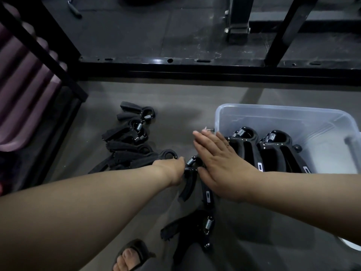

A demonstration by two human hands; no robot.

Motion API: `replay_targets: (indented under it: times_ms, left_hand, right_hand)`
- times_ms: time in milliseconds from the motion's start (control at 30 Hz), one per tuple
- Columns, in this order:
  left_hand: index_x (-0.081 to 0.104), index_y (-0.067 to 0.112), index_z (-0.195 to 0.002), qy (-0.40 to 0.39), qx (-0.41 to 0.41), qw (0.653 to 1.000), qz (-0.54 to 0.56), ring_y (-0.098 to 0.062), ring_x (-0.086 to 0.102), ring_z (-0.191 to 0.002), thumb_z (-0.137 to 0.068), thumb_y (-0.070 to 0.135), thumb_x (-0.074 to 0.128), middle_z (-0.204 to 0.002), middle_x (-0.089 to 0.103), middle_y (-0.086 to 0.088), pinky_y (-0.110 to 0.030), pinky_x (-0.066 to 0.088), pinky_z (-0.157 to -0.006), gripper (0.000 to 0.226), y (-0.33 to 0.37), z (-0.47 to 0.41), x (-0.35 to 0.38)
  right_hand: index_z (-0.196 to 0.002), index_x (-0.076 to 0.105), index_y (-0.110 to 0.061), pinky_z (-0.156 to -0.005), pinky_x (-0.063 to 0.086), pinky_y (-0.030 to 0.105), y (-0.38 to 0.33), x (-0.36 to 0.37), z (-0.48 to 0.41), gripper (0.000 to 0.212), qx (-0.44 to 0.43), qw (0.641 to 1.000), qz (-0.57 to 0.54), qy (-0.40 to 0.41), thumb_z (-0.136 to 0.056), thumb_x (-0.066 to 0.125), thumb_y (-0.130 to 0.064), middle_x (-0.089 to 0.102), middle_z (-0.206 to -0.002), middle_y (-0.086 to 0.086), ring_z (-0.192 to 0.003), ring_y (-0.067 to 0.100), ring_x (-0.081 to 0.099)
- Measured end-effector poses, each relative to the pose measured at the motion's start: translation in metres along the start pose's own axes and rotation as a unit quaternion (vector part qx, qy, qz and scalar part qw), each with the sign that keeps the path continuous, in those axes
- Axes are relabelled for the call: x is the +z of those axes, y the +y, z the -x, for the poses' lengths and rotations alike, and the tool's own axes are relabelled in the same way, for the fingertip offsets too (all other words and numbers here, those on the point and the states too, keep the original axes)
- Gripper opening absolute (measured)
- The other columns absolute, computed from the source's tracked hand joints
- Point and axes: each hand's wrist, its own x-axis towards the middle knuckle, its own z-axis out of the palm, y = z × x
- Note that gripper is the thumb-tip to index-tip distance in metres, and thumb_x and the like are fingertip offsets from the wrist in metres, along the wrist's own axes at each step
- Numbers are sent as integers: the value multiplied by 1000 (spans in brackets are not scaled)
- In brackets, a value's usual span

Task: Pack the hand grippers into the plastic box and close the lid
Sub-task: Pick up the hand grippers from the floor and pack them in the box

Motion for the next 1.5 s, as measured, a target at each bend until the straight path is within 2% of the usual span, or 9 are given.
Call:
replay_targets:
  times_ms: [233,367,500,733,900,1033,1167,1300,1500]
  left_hand:
    - [45,18,-123,10,7,1000,-24,-29,60,-111,-93,19,50,-121,60,-5,-37,40,-71,30,1,-14,0]
    - [47,19,-120,22,22,999,-27,-30,60,-108,-96,20,47,-119,60,-6,-36,39,-69,23,-1,-21,0]
    - [49,18,-118,21,40,998,-50,-30,61,-108,-95,19,49,-118,61,-6,-37,41,-69,23,-5,-28,4]
    - [50,17,-113,7,83,996,-12,-31,59,-109,-88,40,57,-117,62,-8,-37,50,-83,35,-12,-30,3]
    - [48,19,-92,24,76,985,150,-26,63,-87,-81,31,66,-89,62,-4,-26,47,-64,25,-12,-20,-7]
    - [50,17,-82,16,24,918,396,-25,60,-53,-78,20,73,-64,70,-9,-36,51,-48,24,-5,-15,-11]
    - [53,17,-81,93,-1,906,413,-19,61,-52,-77,27,74,-66,70,-5,-25,47,-48,24,-4,-11,-19]
    - [55,20,-78,176,-50,889,420,-20,68,-71,-76,31,75,-75,69,-1,-33,56,-67,22,-5,-7,-25]
    - [57,26,-91,281,-54,854,435,-19,62,-88,-87,30,65,-87,63,3,-28,48,-80,10,-12,11,-30]
  right_hand:
    - [-140,43,6,-116,9,44,-4,7,-1,66,23,999,35,24,-83,34,-26,27,-155,19,-147,32,18]
    - [-149,25,3,-118,2,40,-4,11,-1,66,37,998,-1,52,-89,40,-22,10,-161,14,-149,26,0]
    - [-153,11,-3,-120,-9,32,0,6,0,68,21,997,-53,46,-94,20,-36,-5,-162,5,-147,15,-16]
    - [-151,16,1,-119,-4,35,13,0,-24,69,75,993,-51,68,-93,30,-34,0,-162,10,-149,22,-8]
    - [-148,25,7,-120,5,39,12,2,-24,69,75,995,-17,60,-92,27,-34,9,-160,18,-149,30,0]
    - [-149,20,6,-117,-10,30,12,-6,-23,75,61,997,-22,45,-89,17,-39,3,-161,17,-149,26,-7]
    - [-151,13,4,-114,-16,25,11,-10,-22,76,69,996,-45,30,-89,19,-40,-6,-161,13,-148,22,-15]
    - [-152,7,0,-107,-23,18,10,-15,-11,81,60,997,-49,7,-87,9,-49,-11,-161,11,-147,19,-18]
    - [-154,4,-6,-105,-25,14,6,-19,7,69,63,996,-57,-16,-101,32,-39,-11,-161,6,-146,15,-20]
